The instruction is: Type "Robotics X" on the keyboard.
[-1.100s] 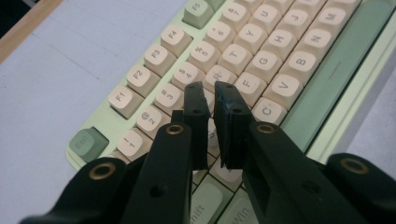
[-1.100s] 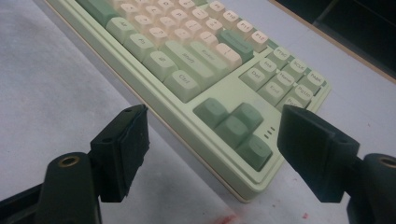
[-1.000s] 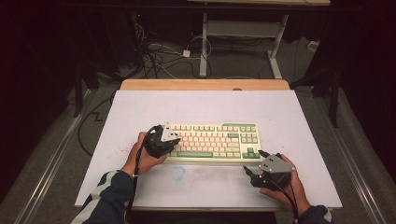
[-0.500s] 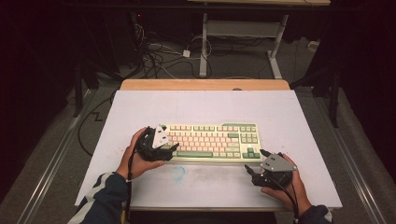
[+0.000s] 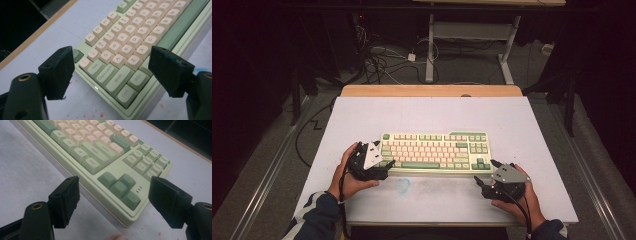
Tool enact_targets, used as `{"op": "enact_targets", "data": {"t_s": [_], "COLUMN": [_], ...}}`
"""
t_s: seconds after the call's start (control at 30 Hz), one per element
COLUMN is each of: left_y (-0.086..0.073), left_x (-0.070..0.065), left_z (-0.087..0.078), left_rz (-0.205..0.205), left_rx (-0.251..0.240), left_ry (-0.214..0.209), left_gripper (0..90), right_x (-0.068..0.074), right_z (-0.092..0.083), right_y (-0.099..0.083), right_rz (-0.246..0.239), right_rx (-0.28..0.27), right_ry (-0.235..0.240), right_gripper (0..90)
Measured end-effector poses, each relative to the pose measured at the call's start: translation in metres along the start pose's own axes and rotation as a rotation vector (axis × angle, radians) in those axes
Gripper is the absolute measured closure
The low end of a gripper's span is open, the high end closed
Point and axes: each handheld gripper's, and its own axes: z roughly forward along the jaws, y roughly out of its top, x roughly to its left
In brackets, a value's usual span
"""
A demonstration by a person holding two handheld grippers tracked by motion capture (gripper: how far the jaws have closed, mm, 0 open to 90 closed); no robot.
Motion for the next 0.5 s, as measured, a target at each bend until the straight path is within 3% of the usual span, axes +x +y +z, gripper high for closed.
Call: {"op": "enact_targets", "data": {"t_s": [0.5], "left_y": [-0.023], "left_x": [0.01], "left_z": [-0.021], "left_rz": [-0.008], "left_rx": [0.074], "left_ry": [0.051], "left_gripper": [21.8], "right_x": [-0.001], "right_z": [0.003], "right_y": [0.004], "right_rz": [0.012], "right_rx": [-0.014], "right_ry": [0.0], "right_gripper": [26.5]}}
